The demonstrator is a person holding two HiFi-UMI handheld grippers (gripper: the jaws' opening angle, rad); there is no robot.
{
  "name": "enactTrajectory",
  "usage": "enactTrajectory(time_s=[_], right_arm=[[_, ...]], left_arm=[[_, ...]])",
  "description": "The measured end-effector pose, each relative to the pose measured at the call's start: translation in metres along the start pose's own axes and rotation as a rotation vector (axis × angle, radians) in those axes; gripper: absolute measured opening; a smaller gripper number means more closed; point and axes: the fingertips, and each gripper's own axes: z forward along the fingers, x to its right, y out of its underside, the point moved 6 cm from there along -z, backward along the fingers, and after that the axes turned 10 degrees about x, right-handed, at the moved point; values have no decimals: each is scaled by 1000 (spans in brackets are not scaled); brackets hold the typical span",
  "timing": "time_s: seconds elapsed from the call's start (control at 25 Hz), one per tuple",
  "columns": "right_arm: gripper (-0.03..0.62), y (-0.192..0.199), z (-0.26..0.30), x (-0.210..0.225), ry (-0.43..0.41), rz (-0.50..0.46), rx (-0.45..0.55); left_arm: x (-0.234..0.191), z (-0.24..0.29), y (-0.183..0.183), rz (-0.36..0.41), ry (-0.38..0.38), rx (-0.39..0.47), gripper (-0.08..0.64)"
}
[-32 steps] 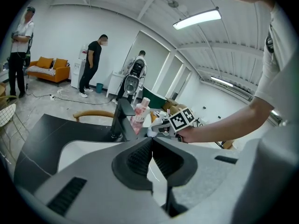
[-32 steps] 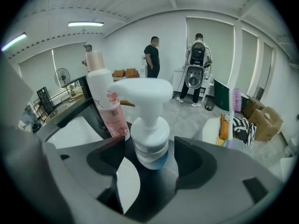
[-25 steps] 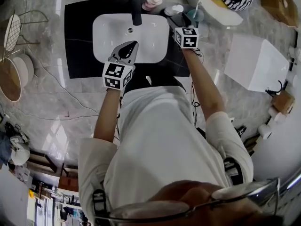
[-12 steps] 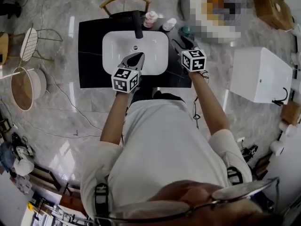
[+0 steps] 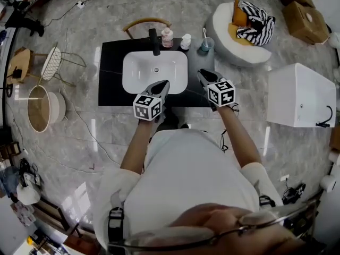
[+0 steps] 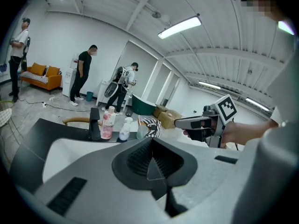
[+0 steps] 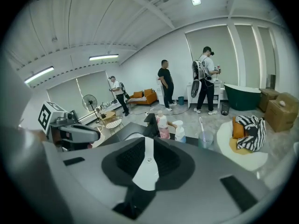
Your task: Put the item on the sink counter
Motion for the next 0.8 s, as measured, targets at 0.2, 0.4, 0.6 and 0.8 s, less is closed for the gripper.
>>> enactTrajectory(time_s=[0.2, 0.4, 0.6, 0.8], right_arm=[[44, -6, -59, -17, -22, -21, 54], [34, 0, -110, -35, -42, -44, 90], [28, 8, -145, -51, -46, -49, 115], [15, 10, -172, -65, -44, -50, 155]], left_arm=[[48, -25, 4, 24, 3, 9, 5], [99, -57, 5, 28, 28, 49, 5], [126, -86, 12, 1, 27, 68, 5], [136, -115, 8, -35, 19, 122, 5]])
